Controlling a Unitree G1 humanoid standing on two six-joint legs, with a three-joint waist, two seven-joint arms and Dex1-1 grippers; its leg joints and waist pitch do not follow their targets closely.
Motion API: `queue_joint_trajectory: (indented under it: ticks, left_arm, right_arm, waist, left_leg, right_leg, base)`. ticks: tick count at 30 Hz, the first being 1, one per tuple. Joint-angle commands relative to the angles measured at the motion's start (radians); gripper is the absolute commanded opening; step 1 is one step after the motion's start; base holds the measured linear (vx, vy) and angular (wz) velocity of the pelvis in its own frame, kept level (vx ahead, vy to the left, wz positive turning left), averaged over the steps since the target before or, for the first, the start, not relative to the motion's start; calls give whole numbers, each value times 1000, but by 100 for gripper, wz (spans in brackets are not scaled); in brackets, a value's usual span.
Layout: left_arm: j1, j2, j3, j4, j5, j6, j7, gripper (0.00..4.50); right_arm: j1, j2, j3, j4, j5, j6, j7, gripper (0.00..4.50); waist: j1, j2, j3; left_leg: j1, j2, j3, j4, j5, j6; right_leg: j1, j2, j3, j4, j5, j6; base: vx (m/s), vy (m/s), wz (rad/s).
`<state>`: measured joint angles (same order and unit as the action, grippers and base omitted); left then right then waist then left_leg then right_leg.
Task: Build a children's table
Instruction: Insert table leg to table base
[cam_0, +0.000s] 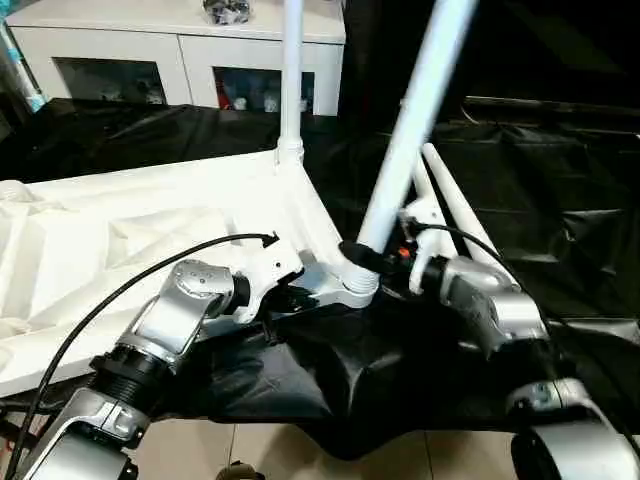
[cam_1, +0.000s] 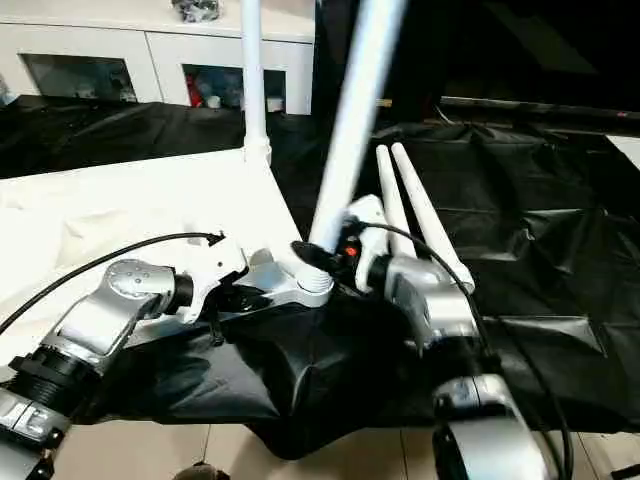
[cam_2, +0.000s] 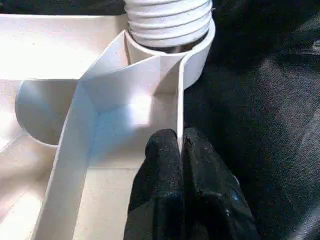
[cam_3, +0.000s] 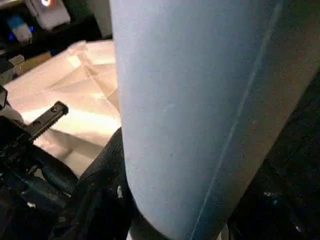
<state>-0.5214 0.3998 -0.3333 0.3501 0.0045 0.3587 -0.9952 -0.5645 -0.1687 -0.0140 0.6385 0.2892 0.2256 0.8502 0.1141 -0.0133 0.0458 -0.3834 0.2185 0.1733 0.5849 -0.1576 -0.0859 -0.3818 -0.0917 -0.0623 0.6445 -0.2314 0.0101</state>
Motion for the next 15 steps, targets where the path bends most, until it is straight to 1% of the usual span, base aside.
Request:
queue_joint_trajectory:
  ticks: [1,4,5,6,7,8,10,11,12,15]
  left_arm:
    - [-4,-5,4,16,2,3,19,0]
    - [-14,-10,6,31,4,-3,27,0]
    - [-16,-12,6,33,5,-3,28,0]
    - [-17,-12,6,34,5,-3,28,0]
    - [-19,-15,7,37,7,-4,29,0]
    - [-20,-15,7,38,8,-4,29,0]
    - [-23,-16,6,43,9,-9,28,0]
    - [-24,-16,6,44,9,-10,27,0]
    - [-26,-15,5,46,10,-11,26,0]
    - [-32,-14,2,50,13,-13,20,0]
  right_arm:
    - [46,-15,-24,29,-19,-7,-46,191]
    - [85,0,-42,20,-11,-49,-75,191]
    - [95,2,-39,18,-17,-63,-80,191]
    - [99,3,-37,17,-19,-69,-82,191]
    - [121,6,-23,7,-36,-100,-93,191]
    - [126,7,-17,2,-41,-107,-95,191]
    - [144,11,18,-29,-71,-122,-97,191]
    - [146,13,31,-38,-80,-121,-97,191]
    - [145,13,43,-42,-92,-126,-98,191]
    - [127,6,84,-37,-121,-127,-87,191]
  waist:
    - [-1,15,-59]
    - [-1,14,-58]
    - [0,18,-57]
    - [-1,16,-57]
    - [-1,16,-57]
    - [0,16,-56]
    - [1,16,-56]
    - [2,27,-57]
    - [-1,20,-57]
    - [-3,21,-56]
  left_leg:
    - [22,13,-1,-78,-263,-30]
    - [22,13,-1,-80,-272,-30]
    - [22,13,-2,-81,-286,-33]
    - [22,13,-1,-81,-291,-33]
    - [22,13,-1,-81,-295,-34]
    - [24,13,-1,-82,-302,-33]
    - [22,13,-3,-83,-293,-33]
    - [23,13,-4,-84,-293,-36]
    - [22,12,-3,-84,-291,-35]
    - [21,11,-3,-85,-299,-34]
  right_leg:
    - [32,-46,39,-86,-94,-214]
    - [30,-46,39,-88,-98,-214]
    - [30,-46,39,-90,-116,-209]
    - [29,-46,40,-92,-124,-207]
    - [29,-47,40,-92,-132,-205]
    - [27,-47,40,-94,-146,-201]
    - [28,-46,40,-94,-143,-194]
    - [28,-46,40,-92,-137,-194]
    - [29,-44,39,-94,-125,-193]
    - [29,-45,40,-96,-142,-192]
  base:
    - [0,0,0]
    - [0,0,0]
    - [0,0,0]
    - [0,0,0]
    - [0,0,0]
    - [0,0,0]
    - [0,0,0]
    - [0,0,0]
    - [0,0,0]
    - [0,0,0]
